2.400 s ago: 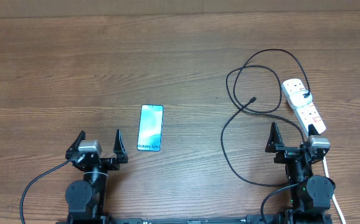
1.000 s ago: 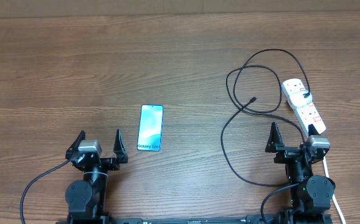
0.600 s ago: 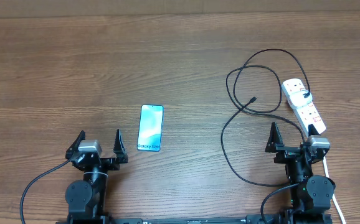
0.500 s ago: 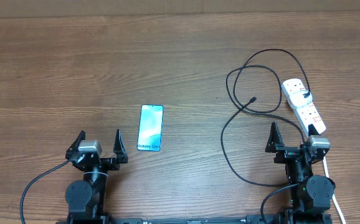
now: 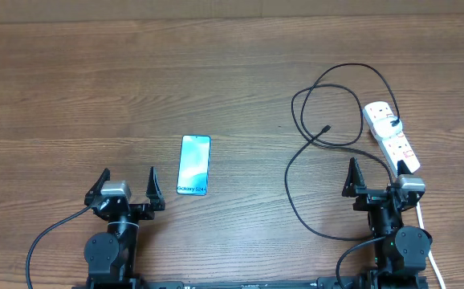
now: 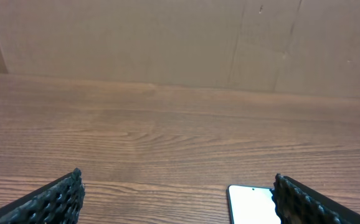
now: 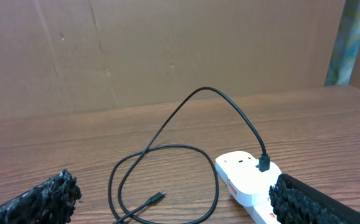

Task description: Plug charger to phone and switch on socket

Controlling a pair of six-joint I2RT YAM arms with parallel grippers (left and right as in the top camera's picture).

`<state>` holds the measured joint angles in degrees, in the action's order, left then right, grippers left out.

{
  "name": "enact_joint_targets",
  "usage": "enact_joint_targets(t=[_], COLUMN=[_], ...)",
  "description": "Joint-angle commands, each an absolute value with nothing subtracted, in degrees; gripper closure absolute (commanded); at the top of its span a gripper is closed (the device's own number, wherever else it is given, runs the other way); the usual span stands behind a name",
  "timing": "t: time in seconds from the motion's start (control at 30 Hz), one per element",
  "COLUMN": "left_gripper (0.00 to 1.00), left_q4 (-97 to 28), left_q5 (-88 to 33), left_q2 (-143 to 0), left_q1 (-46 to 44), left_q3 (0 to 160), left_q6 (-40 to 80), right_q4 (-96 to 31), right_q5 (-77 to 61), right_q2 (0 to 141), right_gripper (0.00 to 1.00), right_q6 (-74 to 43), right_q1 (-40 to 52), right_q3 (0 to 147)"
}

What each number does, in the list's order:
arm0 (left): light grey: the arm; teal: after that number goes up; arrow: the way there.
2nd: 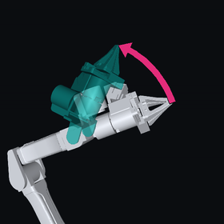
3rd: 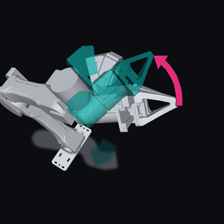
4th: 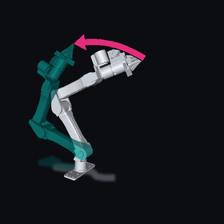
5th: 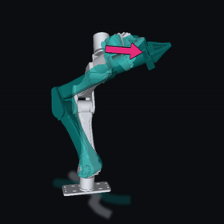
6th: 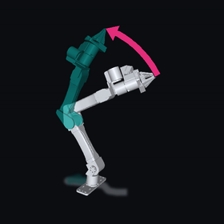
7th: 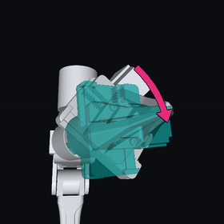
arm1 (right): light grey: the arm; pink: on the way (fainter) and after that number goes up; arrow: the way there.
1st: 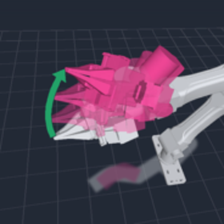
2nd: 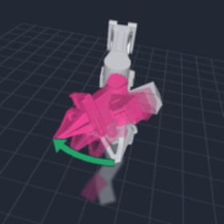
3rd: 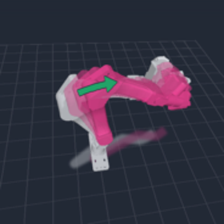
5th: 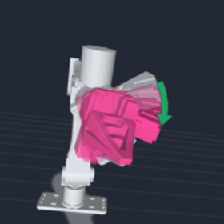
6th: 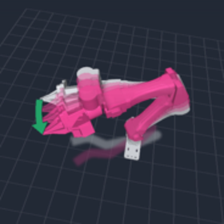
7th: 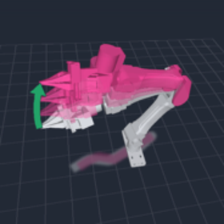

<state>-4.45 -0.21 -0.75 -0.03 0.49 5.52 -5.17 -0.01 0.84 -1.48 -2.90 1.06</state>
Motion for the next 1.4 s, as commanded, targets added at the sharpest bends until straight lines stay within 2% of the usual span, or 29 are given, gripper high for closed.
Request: enact_joint_targets(t=[0.0,0.83,1.1,1.37], left_gripper=[0.00,0.00,0.00,0.00], left_q4=[-4.4,-4.4,-6.8,-13.3], left_q5=[0.2,0.1,-5.0,-10.5], left_q2=[-0.3,-0.3,-0.3,-0.5], left_q1=[0.1,0.1,0.0,0.0], left_q3=[0.3,0.3,2.3,10.4], left_q6=[4.3,4.3,12.7,13.0], right_q4=[-4.8,-4.8,-4.8,-4.8], right_q5=[-0.3,-0.3,-0.3,-0.3], right_q2=[0.2,0.2,0.2,0.2], right_gripper=[0.00,0.00,0.00,0.00], right_q6=[-1.0,-1.0,-1.0,-1.0], right_q1=[-2.6,-2.6,-2.6,-2.6], right_q3=[0.4,0.4,0.4,0.4])
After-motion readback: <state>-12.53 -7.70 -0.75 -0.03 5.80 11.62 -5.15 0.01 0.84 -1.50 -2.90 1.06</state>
